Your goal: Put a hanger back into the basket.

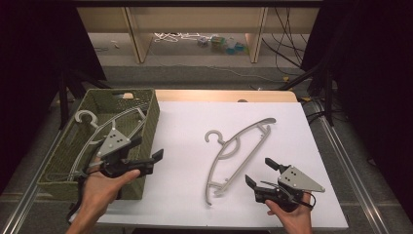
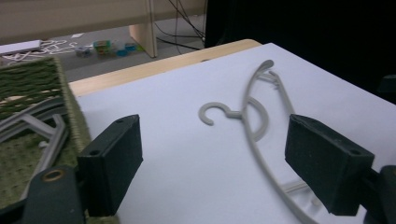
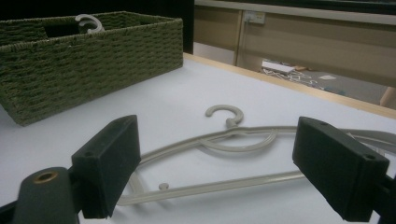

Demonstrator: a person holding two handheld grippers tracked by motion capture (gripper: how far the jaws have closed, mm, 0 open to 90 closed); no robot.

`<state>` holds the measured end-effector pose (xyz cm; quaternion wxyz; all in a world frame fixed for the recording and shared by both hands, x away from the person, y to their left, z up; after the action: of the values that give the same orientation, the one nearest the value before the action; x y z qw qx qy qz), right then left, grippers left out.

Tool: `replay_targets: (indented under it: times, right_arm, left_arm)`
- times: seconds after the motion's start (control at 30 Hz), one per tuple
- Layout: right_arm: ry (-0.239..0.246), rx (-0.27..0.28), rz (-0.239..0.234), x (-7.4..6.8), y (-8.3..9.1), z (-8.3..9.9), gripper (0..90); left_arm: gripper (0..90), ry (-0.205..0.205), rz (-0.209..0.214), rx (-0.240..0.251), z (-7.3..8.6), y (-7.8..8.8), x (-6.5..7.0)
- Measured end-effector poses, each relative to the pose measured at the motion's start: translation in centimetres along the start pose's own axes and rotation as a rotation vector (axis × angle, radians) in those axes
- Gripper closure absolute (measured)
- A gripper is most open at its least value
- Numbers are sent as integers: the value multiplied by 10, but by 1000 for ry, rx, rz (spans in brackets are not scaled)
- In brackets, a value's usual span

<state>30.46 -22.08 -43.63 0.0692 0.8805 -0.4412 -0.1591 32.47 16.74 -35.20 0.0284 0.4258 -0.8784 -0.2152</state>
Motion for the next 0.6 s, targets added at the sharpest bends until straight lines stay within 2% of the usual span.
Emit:
replay_targets:
  times: [0.2, 0.3, 0.33, 0.4, 0.47, 0.53, 0.57, 0.6]
  right_arm:
    - [-3, 8, -6, 0, 0, -1, 159]
    - [-3, 1, -2, 0, 0, 0, 160]
    - [-1, 2, -1, 0, 1, 0, 160]
    - [-3, 1, 6, 0, 1, 0, 160]
    - [-4, 5, 7, 0, 2, 0, 160]
    - [-4, 17, -3, 0, 1, 0, 159]
    - [-4, 16, -3, 0, 1, 0, 160]
    - [-2, 15, -4, 0, 1, 0, 160]
  left_arm:
    - [200, -6, 42, -5, 5, -12, 23]
    - [210, -15, 87, -22, 10, -20, 35]
    - [213, 3, 96, -24, 11, -23, 38]
    - [216, -2, 122, -37, 12, -27, 42]
    - [222, 15, 146, -41, 13, -32, 48]
    - [230, 12, 170, -46, 14, -36, 55]
    - [233, 0, 163, -59, 14, -37, 59]
    - [228, -30, 152, -61, 12, -38, 63]
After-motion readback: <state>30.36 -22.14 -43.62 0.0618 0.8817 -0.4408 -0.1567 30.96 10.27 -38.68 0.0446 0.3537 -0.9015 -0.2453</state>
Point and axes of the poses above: each handheld gripper's, and its own axes: y roughly backward along the jaws, z roughly out of its underside, x roughly to its right, the point moved 2 cm from there along -y, roughly forward along the jaws, and after that the axes turned 14 degrees about -y, right-handed, at the moved point
